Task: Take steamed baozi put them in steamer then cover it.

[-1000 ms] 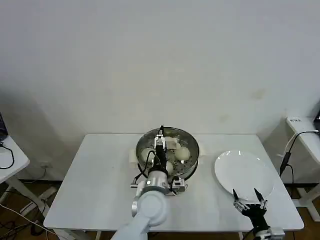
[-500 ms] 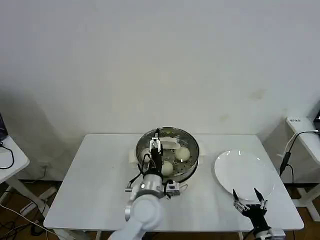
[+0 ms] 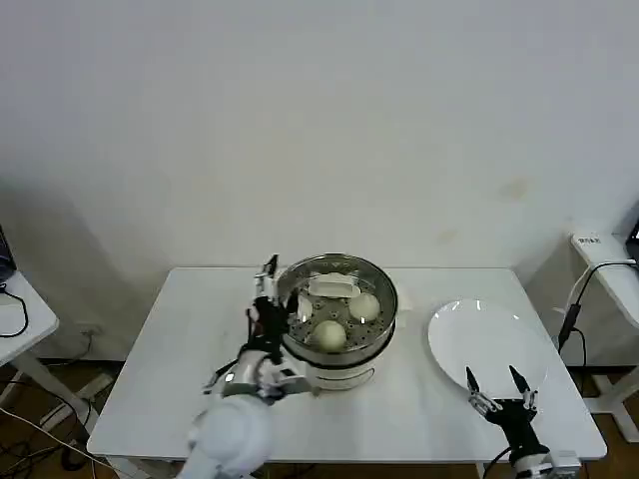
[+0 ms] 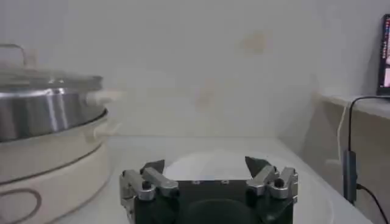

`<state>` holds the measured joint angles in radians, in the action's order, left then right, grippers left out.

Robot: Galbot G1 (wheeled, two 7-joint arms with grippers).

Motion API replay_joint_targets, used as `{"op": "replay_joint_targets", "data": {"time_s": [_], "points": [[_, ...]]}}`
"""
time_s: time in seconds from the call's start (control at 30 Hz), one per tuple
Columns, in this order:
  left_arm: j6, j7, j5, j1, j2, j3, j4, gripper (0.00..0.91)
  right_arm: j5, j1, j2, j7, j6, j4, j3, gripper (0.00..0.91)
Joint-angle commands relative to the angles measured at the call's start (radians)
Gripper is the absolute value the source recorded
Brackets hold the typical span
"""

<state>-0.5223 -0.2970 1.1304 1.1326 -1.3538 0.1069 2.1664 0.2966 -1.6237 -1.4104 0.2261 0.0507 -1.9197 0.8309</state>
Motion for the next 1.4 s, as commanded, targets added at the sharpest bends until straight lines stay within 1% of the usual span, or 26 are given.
{"op": "replay_joint_targets", "data": {"time_s": [0.03,0.1,0.2,0.27,0.37,0.6,0.67,0.8,0.87,0.97,1.4], "points": [[0.043,0.082,-0.722,0.236,0.029,0.385,0.156,0.907,0.117,-0.017,0.076,-0.027,-0.098,-0.078,0.029,0.907],[0.073,0.132,-0.813,0.305,0.034,0.424,0.114,0.907,0.115,-0.032,0.100,-0.025,-0.112,-0.090,0.040,0.907],[0.178,0.188,-0.895,0.392,0.044,0.453,0.029,0.907,0.092,-0.046,0.125,-0.025,-0.115,-0.093,0.041,0.907],[0.209,0.216,-0.945,0.443,0.040,0.452,-0.012,0.907,0.096,-0.054,0.140,-0.028,-0.113,-0.087,0.030,0.907],[0.240,0.223,-0.946,0.484,0.031,0.444,-0.046,0.907,0.104,-0.052,0.140,-0.031,-0.111,-0.076,0.014,0.907],[0.241,0.222,-0.960,0.526,0.006,0.442,-0.037,0.907,0.083,-0.038,0.130,-0.041,-0.103,-0.051,-0.019,0.907],[0.240,0.221,-0.965,0.533,0.003,0.444,-0.030,0.907,0.064,-0.039,0.128,-0.036,-0.109,-0.056,-0.016,0.907],[0.239,0.216,-0.976,0.542,-0.002,0.447,-0.019,0.907,0.078,-0.051,0.135,-0.046,-0.125,-0.080,-0.030,0.907],[0.239,0.214,-0.975,0.547,-0.003,0.444,-0.014,0.907,0.067,-0.045,0.133,-0.056,-0.143,-0.072,-0.033,0.907],[0.239,0.213,-0.975,0.555,-0.006,0.440,-0.005,0.907,0.052,-0.039,0.132,-0.065,-0.150,-0.051,-0.035,0.907],[0.239,0.228,-0.994,0.579,-0.012,0.458,0.021,0.907,0.074,-0.066,0.142,-0.074,-0.144,-0.066,-0.039,0.907]]}}
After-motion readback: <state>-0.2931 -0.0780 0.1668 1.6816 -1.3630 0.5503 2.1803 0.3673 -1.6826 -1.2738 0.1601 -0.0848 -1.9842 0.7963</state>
